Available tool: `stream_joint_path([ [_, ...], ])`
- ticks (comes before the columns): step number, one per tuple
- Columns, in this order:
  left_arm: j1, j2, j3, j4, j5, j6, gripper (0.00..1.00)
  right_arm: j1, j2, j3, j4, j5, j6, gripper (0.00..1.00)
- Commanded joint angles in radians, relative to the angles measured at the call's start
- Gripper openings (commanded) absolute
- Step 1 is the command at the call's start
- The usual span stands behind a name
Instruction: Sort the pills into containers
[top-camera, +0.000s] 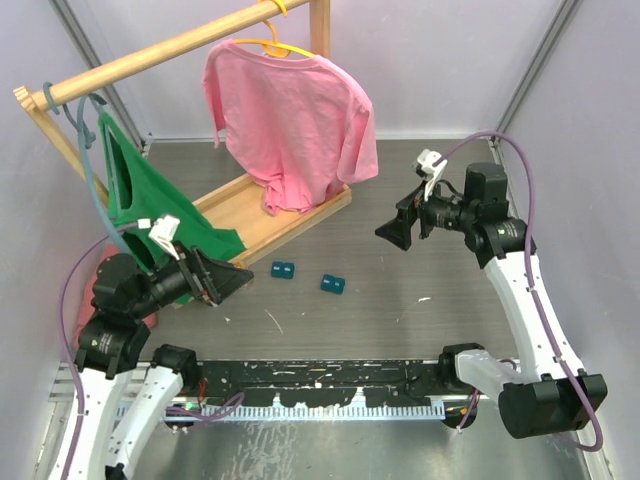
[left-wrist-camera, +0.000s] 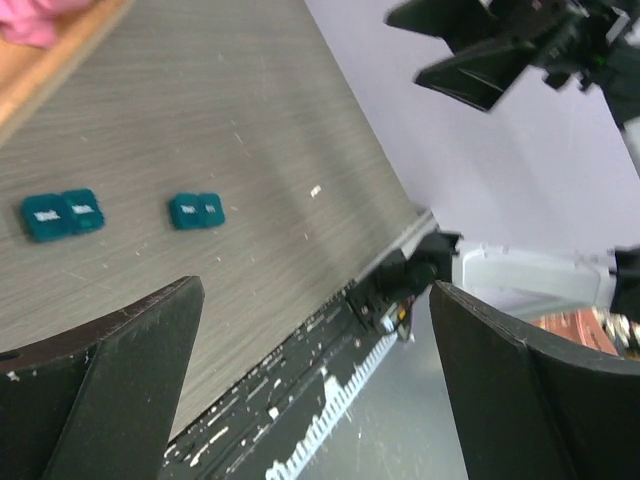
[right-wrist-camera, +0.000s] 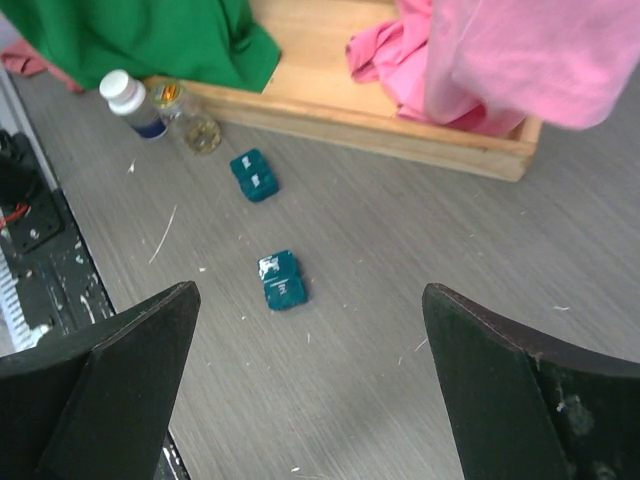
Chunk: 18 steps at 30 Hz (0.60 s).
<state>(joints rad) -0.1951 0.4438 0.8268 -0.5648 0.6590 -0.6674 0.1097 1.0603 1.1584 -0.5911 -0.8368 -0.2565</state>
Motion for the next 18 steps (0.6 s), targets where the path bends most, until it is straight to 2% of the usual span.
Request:
stream_joint_path([
  [1,-0.161,0.026,-0.042,0.103,-0.043,0.042,0.98,0.008,-0.011,-0.089,0.123,-0.082,-0.064,0.99],
  [3,-0.323,0.073,-0.047,0.119,-0.18,0.081,0.98,0.008,-0.007,-0.125,0.148,-0.091,-0.076,0.99],
  [7,-0.746,0.19,-0.021,0.155,-0.57,0.192,0.98,0.007,0.0,-0.175,0.18,-0.124,-0.091,0.99],
  [9,-0.898,0.231,-0.019,0.191,-0.722,0.235,0.98,0.0,-0.005,-0.206,0.205,-0.157,-0.094,1.0],
  [12,-0.983,0.28,-0.04,0.253,-0.811,0.254,0.98,-0.025,-0.035,-0.28,0.267,-0.233,-0.092,0.99],
  [15,-0.984,0.308,-0.083,0.337,-0.814,0.248,0.98,-0.056,-0.059,-0.357,0.338,-0.323,-0.059,1.0],
  [18,-0.985,0.332,-0.11,0.388,-0.882,0.211,0.98,-0.058,-0.062,-0.393,0.34,-0.338,-0.073,1.0],
])
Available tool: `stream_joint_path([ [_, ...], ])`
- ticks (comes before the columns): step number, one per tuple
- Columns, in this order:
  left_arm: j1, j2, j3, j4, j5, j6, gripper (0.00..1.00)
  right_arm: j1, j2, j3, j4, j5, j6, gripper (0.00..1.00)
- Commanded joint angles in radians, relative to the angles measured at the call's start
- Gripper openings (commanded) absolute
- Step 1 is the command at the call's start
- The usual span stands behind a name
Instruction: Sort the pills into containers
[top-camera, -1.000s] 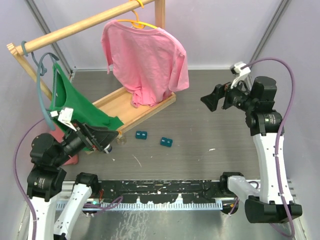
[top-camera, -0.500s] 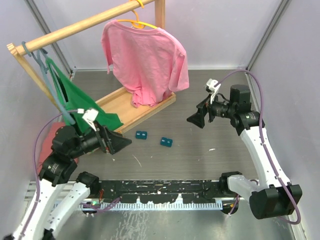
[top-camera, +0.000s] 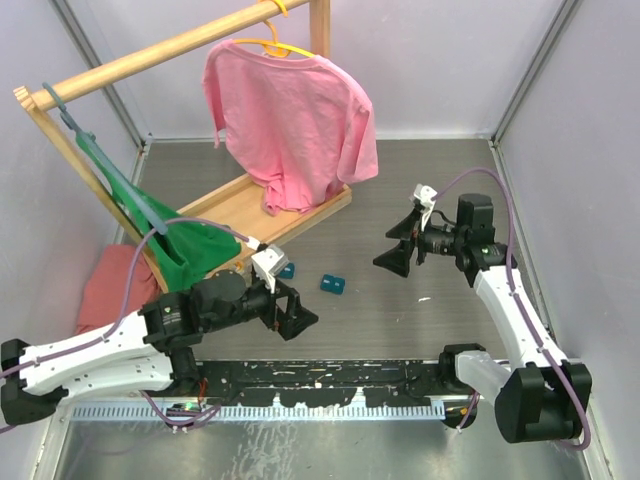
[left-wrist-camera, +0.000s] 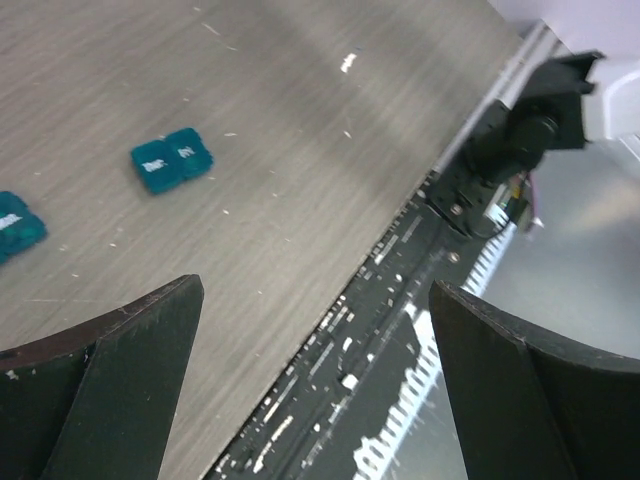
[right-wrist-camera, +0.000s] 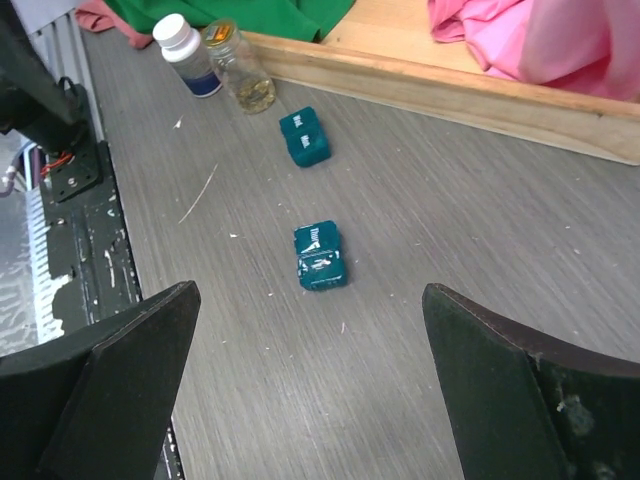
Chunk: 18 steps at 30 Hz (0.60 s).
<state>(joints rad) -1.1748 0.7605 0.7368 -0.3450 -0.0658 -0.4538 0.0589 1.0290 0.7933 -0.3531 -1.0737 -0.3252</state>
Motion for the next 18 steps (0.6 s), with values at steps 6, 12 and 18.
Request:
stream_joint_path([
  [6,-0.005,0.056,-0.085,0.216,-0.259,-0.104,0.98,0.005,-0.021,-0.055,0.047,-0.102,-0.124,1.0],
  [12,-0.004,0.039,-0.206,0.26,-0.301,-0.224,0.98,0.137,-0.013,-0.118,0.004,-0.014,-0.384,0.99],
  [18,-0.005,-0.015,-0.289,0.258,-0.332,-0.326,0.98,0.341,0.106,-0.12,0.106,0.276,-0.407,1.0],
])
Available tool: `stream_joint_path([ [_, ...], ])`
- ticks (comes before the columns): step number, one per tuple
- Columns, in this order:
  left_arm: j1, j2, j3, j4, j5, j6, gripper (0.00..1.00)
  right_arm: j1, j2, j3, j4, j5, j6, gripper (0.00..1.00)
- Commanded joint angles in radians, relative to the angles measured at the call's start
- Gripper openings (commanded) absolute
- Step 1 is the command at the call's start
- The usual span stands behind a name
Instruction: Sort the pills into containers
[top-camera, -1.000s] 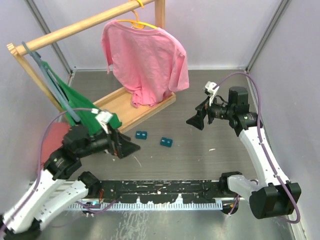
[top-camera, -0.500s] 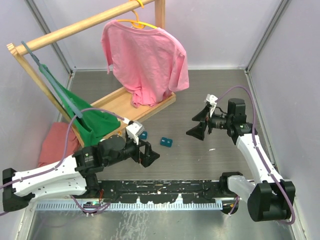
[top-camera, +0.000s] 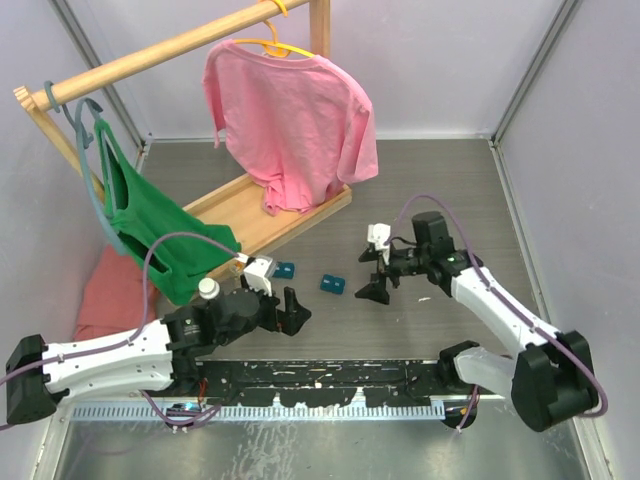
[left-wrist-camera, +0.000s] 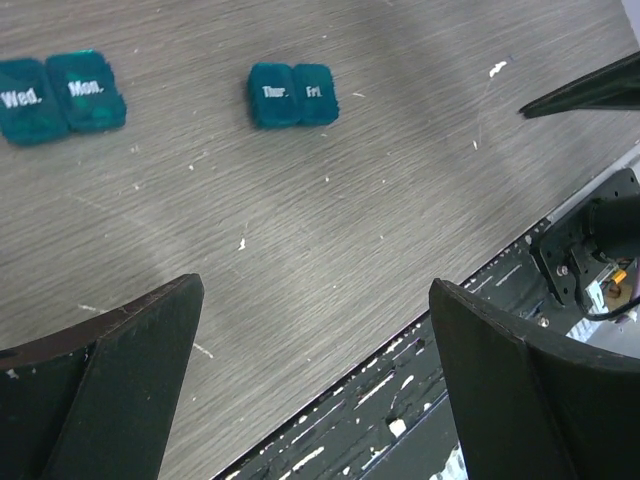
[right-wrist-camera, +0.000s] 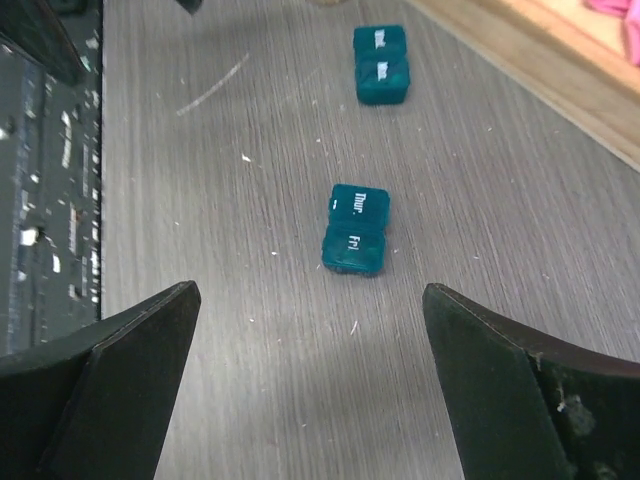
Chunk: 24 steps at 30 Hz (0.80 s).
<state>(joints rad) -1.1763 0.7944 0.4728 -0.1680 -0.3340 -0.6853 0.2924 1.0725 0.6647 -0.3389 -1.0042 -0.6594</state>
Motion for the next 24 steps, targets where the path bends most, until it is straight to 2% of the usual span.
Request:
stream_joint_path([
  [1,-0.003,-0.061,-0.039,0.079,-0.07,-0.106,0.98,0.143,0.086,0.009,0.111,0.254,-0.072,1.0],
  [4,-0.003,-0.088,-0.06,0.076,-0.09,-0.12,0.99,0.234,0.157,0.02,0.167,0.373,-0.069,0.99],
  [7,-0.004,-0.111,-0.074,0.057,-0.121,-0.123,0.99,0.28,0.253,0.083,0.188,0.418,-0.019,0.97],
  [11,-0.003,-0.148,-0.081,0.016,-0.15,-0.12,1.0,0.327,0.402,0.18,0.153,0.422,0.033,0.91],
  [18,-0.005,-0.242,-0.135,0.004,-0.168,-0.138,0.98,0.406,0.579,0.346,0.067,0.579,0.133,0.82],
  [24,-0.004,-0.298,-0.151,-0.018,-0.184,-0.134,0.97,0.446,0.637,0.392,0.037,0.668,0.149,0.8],
])
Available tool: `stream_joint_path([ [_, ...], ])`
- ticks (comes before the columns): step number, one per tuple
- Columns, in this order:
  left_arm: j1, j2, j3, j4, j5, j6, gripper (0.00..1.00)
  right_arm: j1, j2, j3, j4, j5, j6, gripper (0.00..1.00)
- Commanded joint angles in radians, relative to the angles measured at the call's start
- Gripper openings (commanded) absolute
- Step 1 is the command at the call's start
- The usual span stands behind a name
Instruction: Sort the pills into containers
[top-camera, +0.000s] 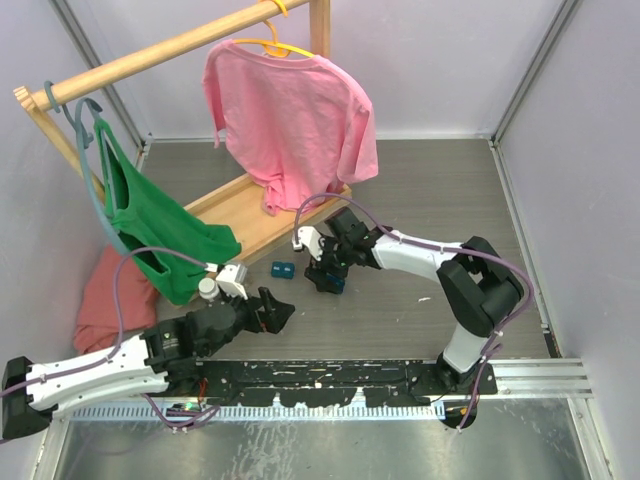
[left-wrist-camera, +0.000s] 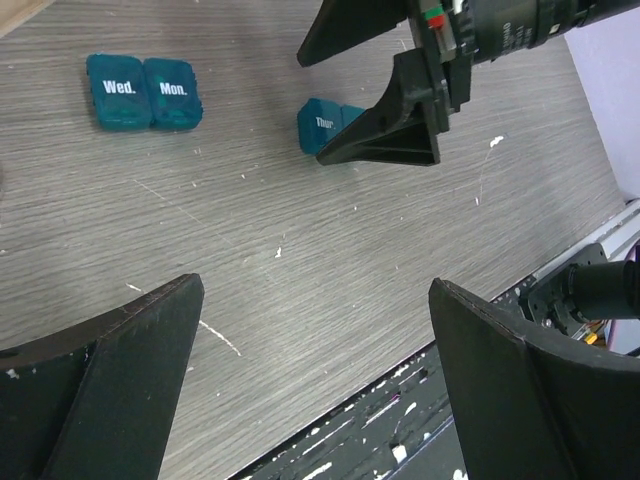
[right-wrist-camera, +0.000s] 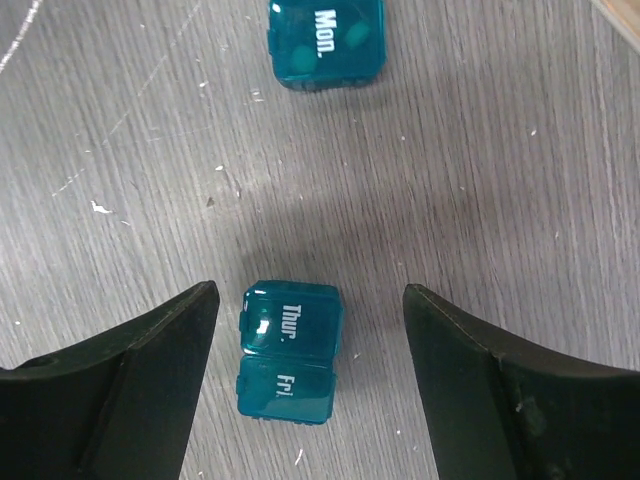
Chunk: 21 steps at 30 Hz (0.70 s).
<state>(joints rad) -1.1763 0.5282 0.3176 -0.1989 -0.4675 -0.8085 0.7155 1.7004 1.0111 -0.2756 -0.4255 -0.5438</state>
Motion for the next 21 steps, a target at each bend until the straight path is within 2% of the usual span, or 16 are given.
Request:
stream_joint_path([
  [1,-0.003,-0.039,0.003,0.008,-0.051,-0.012,0.97,0.029,0.016,0.053,-0.034,0.107,0.033,0.79],
  [21,-0.003,-0.017,-0.013,0.042,-0.035,-0.027,0.97,0.061,0.044,0.086,-0.093,0.168,0.065,0.59],
])
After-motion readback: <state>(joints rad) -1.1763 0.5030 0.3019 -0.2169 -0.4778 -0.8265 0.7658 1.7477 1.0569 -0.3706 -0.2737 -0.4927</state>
